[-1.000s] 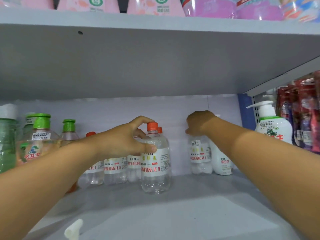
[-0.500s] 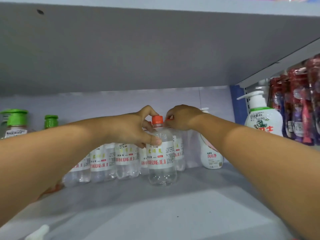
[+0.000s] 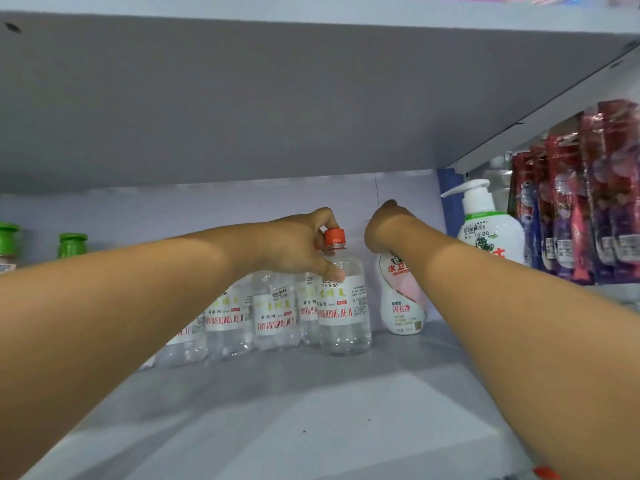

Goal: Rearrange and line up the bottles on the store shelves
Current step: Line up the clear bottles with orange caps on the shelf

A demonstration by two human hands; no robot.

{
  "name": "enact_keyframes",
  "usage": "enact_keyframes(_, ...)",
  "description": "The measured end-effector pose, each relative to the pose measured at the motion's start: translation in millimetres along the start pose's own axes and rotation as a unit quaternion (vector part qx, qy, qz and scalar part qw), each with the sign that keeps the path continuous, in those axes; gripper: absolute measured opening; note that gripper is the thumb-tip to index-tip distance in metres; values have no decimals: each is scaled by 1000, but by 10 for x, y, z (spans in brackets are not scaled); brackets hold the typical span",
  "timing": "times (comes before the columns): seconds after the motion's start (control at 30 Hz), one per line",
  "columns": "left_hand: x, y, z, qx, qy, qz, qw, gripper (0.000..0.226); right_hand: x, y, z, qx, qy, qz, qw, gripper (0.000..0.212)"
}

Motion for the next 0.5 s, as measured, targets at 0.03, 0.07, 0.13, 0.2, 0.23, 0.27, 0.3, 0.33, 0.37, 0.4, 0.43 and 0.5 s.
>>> enact_keyframes(0.03, 17, -48, -35, 3, -9, -1, 1000, 60, -26, 7, -31, 4, -28, -10, 1000, 50)
enact_keyframes(0.07, 33, -101, -78, 7, -20, -3, 1000, 60, -42, -7, -75, 13, -48, -17, 999, 49)
enact_keyframes(0.13, 63, -221, -168, 15, -47, -8, 999, 61, -63, -16, -190, 41, -41, -14, 998, 54)
enact_keyframes(0.2, 90, -354, -234, 10, -67, -13, 998, 62, -99, -38, -308, 70, -33, -20, 997, 57)
enact_keyframes(0.23, 111, -418, -241, 3, -70, -14, 997, 63, -116, -49, -350, 75, -15, -23, 997, 57)
enact_keyframes(0.27, 136, -471, -246, -3, -72, -14, 997, 63, -141, -47, -377, 74, 7, -33, 997, 53)
enact_keyframes(0.3, 161, -520, -246, -7, -76, -17, 997, 63, -180, -31, -368, 69, 35, -49, 996, 45)
enact_keyframes(0.33, 183, -563, -250, -10, -82, -21, 996, 64, -215, 0, -337, 62, 71, -61, 994, 38)
enact_keyframes(0.37, 204, -599, -254, -14, -92, -25, 995, 65, -256, 33, -299, 57, 92, -72, 992, 38)
enact_keyframes(0.4, 221, -621, -259, -18, -111, -28, 993, 67, -301, 58, -265, 57, 87, -88, 991, 48)
enact_keyframes(0.43, 228, -632, -263, -23, -140, -35, 989, 70, -328, 32, -210, 46, 70, -100, 991, 60)
enact_keyframes(0.5, 205, -622, -263, -30, -215, -61, 974, 79, -387, 6, 18, -27, 27, -110, 993, 60)
Point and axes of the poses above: each hand's wrist, its own y-axis away from the middle knuckle, its own x-axis out of the palm, z = x × y, the point moved 8 cm from there along -y, towards the middle knuckle, and after that the axes turned 2 degrees about -x, right-handed, at the moved point
